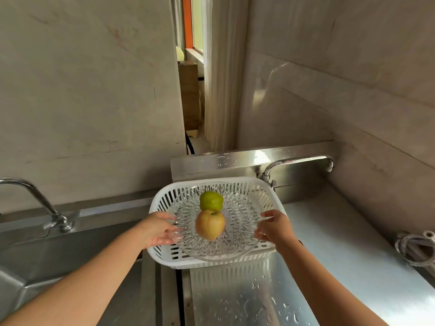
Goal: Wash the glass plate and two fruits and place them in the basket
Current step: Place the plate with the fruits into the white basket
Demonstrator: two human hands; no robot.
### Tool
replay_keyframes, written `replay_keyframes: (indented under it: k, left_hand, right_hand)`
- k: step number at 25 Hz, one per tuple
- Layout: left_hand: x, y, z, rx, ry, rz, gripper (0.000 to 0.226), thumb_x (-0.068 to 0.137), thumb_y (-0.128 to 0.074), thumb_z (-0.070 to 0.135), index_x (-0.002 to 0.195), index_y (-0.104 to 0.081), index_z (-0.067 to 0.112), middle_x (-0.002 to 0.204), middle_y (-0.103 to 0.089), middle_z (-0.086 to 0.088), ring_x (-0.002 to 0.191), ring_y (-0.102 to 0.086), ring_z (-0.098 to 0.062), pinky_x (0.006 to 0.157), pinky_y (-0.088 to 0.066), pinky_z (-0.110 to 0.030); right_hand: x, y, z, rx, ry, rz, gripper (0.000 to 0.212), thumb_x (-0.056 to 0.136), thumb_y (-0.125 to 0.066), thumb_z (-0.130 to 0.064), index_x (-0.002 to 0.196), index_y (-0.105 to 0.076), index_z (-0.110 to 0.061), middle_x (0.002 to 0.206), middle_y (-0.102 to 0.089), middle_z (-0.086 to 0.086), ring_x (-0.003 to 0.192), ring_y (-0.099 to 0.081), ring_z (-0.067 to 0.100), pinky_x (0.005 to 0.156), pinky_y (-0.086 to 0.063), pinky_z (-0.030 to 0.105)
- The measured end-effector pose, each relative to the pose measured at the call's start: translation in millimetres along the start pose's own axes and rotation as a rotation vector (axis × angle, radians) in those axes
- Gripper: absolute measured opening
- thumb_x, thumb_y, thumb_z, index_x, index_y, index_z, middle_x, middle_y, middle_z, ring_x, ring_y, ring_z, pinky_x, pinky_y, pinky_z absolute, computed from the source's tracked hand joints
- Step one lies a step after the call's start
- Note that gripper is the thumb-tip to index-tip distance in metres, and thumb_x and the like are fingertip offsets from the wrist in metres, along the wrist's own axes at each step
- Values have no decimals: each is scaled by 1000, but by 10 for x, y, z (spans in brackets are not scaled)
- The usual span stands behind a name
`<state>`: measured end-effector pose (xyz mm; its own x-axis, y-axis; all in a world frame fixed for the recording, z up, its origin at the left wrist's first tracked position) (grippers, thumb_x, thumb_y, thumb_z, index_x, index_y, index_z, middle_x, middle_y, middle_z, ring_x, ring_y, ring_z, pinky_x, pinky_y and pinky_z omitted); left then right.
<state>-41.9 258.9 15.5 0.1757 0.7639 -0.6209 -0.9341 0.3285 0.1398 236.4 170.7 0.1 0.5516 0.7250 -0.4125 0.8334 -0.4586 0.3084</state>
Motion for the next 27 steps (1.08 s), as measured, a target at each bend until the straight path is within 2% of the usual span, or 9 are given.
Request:
replay_keyframes:
  k: [5, 10, 16, 18, 22, 24, 27]
  left_hand:
    - [66, 6, -16, -31, -3, 10, 43, 87, -49, -10, 128, -46, 3, 115, -62, -24, 48, -68, -16, 47, -57, -26]
    - [49, 28, -26, -61, -10, 8, 42, 86, -49, -13, 124, -48, 4, 91, -64, -17, 48, -68, -18, 43, -56, -25]
    - [89, 77, -6, -56, -5, 12, 44, 86, -50, -12, 127, -48, 4, 92, -64, -15, 71, -66, -26, 46, -57, -27]
    - [97, 82, 0, -54, -4, 12, 45, 85, -50, -13, 126, -48, 4, 92, -63, -16, 73, -65, -27, 45, -57, -27]
    - [128, 87, 4, -58, -5, 32, 44, 85, -49, -14, 125, -49, 5, 88, -64, -15, 70, -65, -26, 42, -55, -26]
    - [138, 86, -14, -61, -1, 35, 44, 85, -50, -12, 126, -48, 6, 88, -64, -15, 70, -65, -26, 47, -57, -28]
    - [137, 80, -25, -61, -3, 45, 44, 86, -53, -7, 128, -45, 6, 86, -64, -14, 71, -65, -26, 61, -56, -36]
  right_hand:
    - [34, -15, -26, 1, 25, 7, 26, 79, -51, 11, 96, -54, -7, 65, -60, 9, 55, -63, 25, 77, -56, 56]
    - [50, -15, -37, 22, 58, 10, 25, 80, -50, 11, 95, -54, -8, 66, -60, 9, 52, -64, 23, 72, -58, 53]
    - [40, -82, -85, 37, 57, 8, 28, 80, -48, 14, 100, -53, -4, 65, -60, 10, 50, -61, 22, 65, -60, 45]
    - [32, -101, -81, 41, 52, 4, 28, 81, -48, 14, 103, -53, -3, 67, -59, 10, 52, -61, 22, 65, -60, 44]
    - [28, -118, -77, 49, 51, 10, 30, 82, -49, 12, 109, -53, -1, 68, -59, 11, 52, -61, 22, 54, -58, 35]
    - [29, -123, -76, 62, 44, 1, 31, 82, -50, 11, 111, -53, 0, 69, -59, 11, 54, -61, 22, 60, -59, 40]
    - [41, -121, -84, 66, 26, -7, 33, 82, -51, 10, 114, -51, -1, 70, -59, 11, 57, -61, 24, 73, -58, 48]
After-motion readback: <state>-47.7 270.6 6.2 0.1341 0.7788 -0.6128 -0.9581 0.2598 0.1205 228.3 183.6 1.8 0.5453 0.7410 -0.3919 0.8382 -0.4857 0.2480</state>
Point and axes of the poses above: each hand's wrist, its own x-axis towards the middle knuckle, its own y-axis out of the back of the hand, z = x × y, the point moved 3 cm from there along x, towards the middle knuckle
